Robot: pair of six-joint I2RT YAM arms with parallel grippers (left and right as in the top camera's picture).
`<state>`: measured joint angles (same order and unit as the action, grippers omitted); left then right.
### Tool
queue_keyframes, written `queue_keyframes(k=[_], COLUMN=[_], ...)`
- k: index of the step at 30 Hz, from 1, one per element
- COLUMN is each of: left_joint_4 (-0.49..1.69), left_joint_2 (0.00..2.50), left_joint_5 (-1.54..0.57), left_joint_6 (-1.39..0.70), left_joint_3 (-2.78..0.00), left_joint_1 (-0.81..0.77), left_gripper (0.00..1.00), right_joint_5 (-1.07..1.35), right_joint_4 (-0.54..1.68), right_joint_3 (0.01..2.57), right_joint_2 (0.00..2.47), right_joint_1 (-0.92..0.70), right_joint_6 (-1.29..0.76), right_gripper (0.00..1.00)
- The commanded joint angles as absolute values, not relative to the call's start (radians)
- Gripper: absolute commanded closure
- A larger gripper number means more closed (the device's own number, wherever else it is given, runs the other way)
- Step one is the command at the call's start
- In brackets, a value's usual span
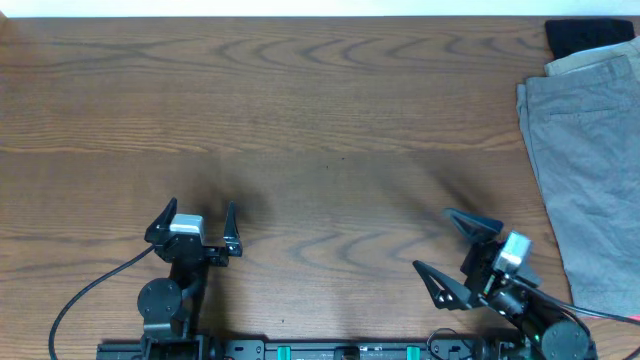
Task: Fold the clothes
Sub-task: 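Reach the right gripper to the top grey pants on the right stack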
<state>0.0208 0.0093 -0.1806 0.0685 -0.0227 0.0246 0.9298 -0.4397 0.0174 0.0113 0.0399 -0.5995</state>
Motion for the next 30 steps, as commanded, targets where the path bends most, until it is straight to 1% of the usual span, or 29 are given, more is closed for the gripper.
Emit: queue_keyframes(k=[1,4,7,10,12,18,22,24,28,30], left_joint_4=[0.051,0.051,0.051,0.051,0.051,0.051,0.051,0.051,0.051,0.051], left_joint_2=[0.004,0.004,0.004,0.004,0.004,0.004,0.004,0.004,0.004,0.004], left_joint_5=[-0.194,-0.194,-0.194,-0.194,-0.194,-0.194,-0.194,-0.194,-0.194,-0.195], left_joint_6=[0.078,0.078,0.078,0.078,0.078,0.078,0.078,0.078,0.078,0.078], left_joint_3=[-0.004,-0.004,-0.004,-0.004,-0.004,-0.004,-0.004,-0.004,-0.004,-0.004], left_joint_1=[0.029,0.029,0.029,0.029,0.029,0.029,0.029,0.029,0.029,0.029], left_gripper=[0.02,0.02,0.02,0.02,0.02,0.02,0.02,0.02,0.02,0.02], right_joint_5=[0.794,0.705,0.654,0.575,0.480,0.071,-0.004,-0.051,-0.204,-0.239], right_joint_4=[-0.434,-0.393,-0.309,-0.150,-0.034,0.308,0.511,0.540,0.477,0.455], right_joint_3=[0.068,0.148,0.271,0.459,0.583,0.974,1.210,1.275,1.313,1.324], right_joint_2=[0.020,0.085,0.215,0.436,0.587,1.068,1.314,1.396,1.545,1.626], right_joint_1=[0.047,0.048,0.048,0.047,0.047,0.048,0.047,0.047,0.049,0.051], right_joint_6=[-0.628,-0.519,-0.361,-0.165,-0.085,0.021,0.028,0.044,0.096,0.121], right_gripper=[0.01,0.01,0.01,0.01,0.01,0.01,0.01,0.01,0.01,0.01])
